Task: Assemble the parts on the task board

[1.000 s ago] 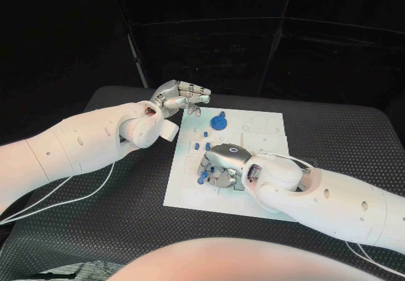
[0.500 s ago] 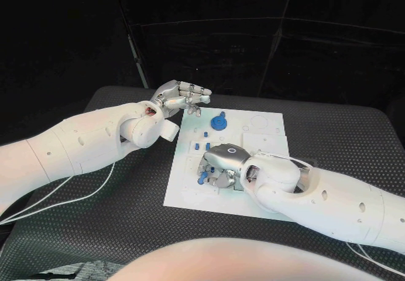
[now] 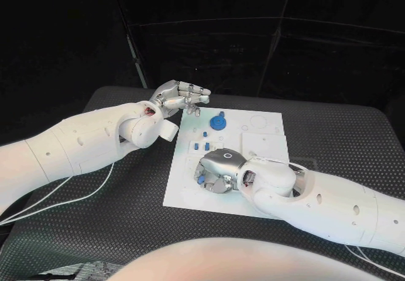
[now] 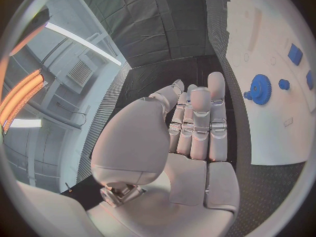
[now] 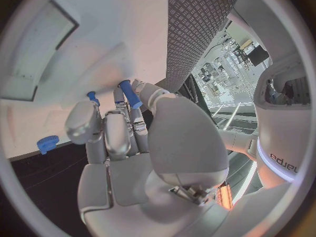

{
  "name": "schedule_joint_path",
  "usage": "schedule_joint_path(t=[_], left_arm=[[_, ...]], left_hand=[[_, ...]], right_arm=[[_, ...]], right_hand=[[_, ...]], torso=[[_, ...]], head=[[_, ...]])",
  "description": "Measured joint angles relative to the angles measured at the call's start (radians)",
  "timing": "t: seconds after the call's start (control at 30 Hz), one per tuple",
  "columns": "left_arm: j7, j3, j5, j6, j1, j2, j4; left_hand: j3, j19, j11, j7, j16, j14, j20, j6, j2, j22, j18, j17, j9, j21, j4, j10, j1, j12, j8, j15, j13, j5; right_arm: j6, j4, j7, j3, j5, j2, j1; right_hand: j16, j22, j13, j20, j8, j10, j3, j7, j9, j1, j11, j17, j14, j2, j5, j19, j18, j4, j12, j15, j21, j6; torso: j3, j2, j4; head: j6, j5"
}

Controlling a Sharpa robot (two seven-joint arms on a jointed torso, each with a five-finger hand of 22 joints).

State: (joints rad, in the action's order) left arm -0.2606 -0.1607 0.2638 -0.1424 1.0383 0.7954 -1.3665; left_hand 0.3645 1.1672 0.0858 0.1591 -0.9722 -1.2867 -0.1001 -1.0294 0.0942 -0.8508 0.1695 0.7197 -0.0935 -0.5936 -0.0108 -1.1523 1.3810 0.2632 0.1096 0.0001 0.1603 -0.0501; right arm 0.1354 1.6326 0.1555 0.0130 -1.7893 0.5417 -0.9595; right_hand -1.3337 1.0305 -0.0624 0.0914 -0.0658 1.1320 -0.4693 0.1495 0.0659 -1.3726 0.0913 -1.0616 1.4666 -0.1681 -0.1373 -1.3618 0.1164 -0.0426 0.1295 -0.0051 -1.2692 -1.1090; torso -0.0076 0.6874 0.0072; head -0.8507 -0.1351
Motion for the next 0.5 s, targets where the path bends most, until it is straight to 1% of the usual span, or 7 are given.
schedule_joint_path(t=[0.13,0.23,0.33,0.37,0.4,0.47,0.5], left_arm=[[0.001,0.0,0.0,0.001,0.0,0.0,0.0],[0.002,0.0,0.0,0.003,0.0,0.0,0.001],[0.003,0.0,0.0,0.004,0.0,0.0,0.001],[0.003,0.0,0.0,0.004,0.0,0.0,0.001],[0.003,0.0,0.0,0.004,0.0,0.0,0.001],[0.004,0.0,0.0,0.005,0.0,0.0,0.002],[0.004,0.0,0.0,0.005,0.0,0.0,0.002]], left_hand=[[0.0,0.0,-0.004,0.0,0.0,0.0,0.0,0.0,0.0,0.001,0.0,-0.003,0.001,0.0,0.0,0.004,0.0,0.004,0.0,0.0,0.002,0.0],[0.0,0.0,-0.004,0.0,0.0,0.0,0.0,0.0,0.0,0.001,0.0,-0.003,0.001,0.0,0.0,0.004,0.0,0.004,0.0,0.0,0.002,0.0],[0.0,0.0,-0.004,0.0,0.0,0.0,0.0,0.0,0.0,0.001,0.0,-0.003,0.001,0.0,0.0,0.004,0.0,0.004,0.0,0.0,0.002,0.0],[0.0,0.0,-0.004,0.0,0.0,0.0,0.0,0.0,0.0,0.001,0.0,-0.003,0.001,0.003,0.0,0.004,0.0,0.004,0.0,0.0,0.002,0.0],[0.0,0.0,-0.004,0.0,0.0,0.0,0.0,0.0,0.0,0.001,0.0,-0.003,0.001,0.004,0.0,0.004,0.0,0.004,0.0,0.0,0.002,0.0],[0.0,0.0,-0.004,0.0,0.0,0.0,0.0,0.0,0.0,0.001,0.0,-0.003,0.001,0.004,0.0,0.004,0.0,0.004,0.0,0.0,0.002,0.0],[0.0,0.0,-0.004,0.0,0.0,0.0,0.0,0.0,0.0,0.001,0.0,-0.003,0.001,0.004,0.0,0.004,0.0,0.004,0.0,0.0,0.002,0.0]], right_arm=[[0.007,0.0,-0.004,0.002,0.0,0.001,0.001],[0.016,0.0,-0.009,0.004,0.0,0.002,0.004],[0.036,0.001,-0.018,0.004,0.002,0.005,0.004],[0.046,0.002,-0.022,0.004,0.003,0.007,0.004],[0.057,0.004,-0.026,0.004,0.005,0.008,0.004],[0.085,0.008,-0.039,0.004,0.01,0.014,0.004],[0.098,0.012,-0.046,0.004,0.013,0.017,0.004]], right_hand=[[0.0,-0.011,0.0,0.006,0.0,-0.032,0.013,0.002,0.0,0.005,0.002,-0.006,-0.001,-0.005,-0.005,0.006,0.0,0.004,-0.012,0.001,0.005,0.019],[0.016,-0.07,0.0,0.019,0.0,-0.091,0.036,0.006,-0.003,0.011,0.01,0.03,-0.002,-0.011,-0.005,0.032,0.0,0.011,-0.022,0.013,0.045,0.065],[0.048,-0.152,-0.003,0.026,0.0,-0.154,0.074,-0.01,-0.003,0.011,0.021,0.086,-0.019,-0.012,-0.007,0.071,0.0,0.017,-0.026,0.028,0.098,0.15],[0.062,-0.188,-0.004,0.029,0.0,-0.176,0.091,-0.018,-0.003,0.011,0.025,0.113,-0.034,-0.012,-0.012,0.087,0.01,0.019,-0.026,0.029,0.122,0.177],[0.074,-0.218,-0.009,0.032,0.0,-0.201,0.124,-0.026,-0.001,0.008,0.029,0.14,-0.05,-0.009,-0.015,0.101,0.017,0.021,-0.014,0.034,0.145,0.203],[0.085,-0.254,-0.014,0.04,0.0,-0.228,0.164,-0.037,0.002,0.002,0.033,0.168,-0.066,-0.002,-0.017,0.111,0.016,0.023,0.007,0.039,0.171,0.234],[0.089,-0.273,-0.016,0.041,0.0,-0.248,0.194,-0.044,0.002,-0.007,0.035,0.182,-0.07,0.004,-0.018,0.117,0.016,0.022,0.025,0.041,0.186,0.263]], torso=[[0.0,0.0,0.0],[0.0,0.0,0.0],[0.0001,0.0,0.0],[0.0001,0.0,0.0],[0.0001,0.0,0.0],[0.0003,0.0,0.0],[0.0003,0.0,0.0]], head=[[0.001,0.0],[0.002,0.001],[0.002,0.001],[0.002,0.001],[0.002,0.001],[0.003,0.001],[0.004,0.001]])
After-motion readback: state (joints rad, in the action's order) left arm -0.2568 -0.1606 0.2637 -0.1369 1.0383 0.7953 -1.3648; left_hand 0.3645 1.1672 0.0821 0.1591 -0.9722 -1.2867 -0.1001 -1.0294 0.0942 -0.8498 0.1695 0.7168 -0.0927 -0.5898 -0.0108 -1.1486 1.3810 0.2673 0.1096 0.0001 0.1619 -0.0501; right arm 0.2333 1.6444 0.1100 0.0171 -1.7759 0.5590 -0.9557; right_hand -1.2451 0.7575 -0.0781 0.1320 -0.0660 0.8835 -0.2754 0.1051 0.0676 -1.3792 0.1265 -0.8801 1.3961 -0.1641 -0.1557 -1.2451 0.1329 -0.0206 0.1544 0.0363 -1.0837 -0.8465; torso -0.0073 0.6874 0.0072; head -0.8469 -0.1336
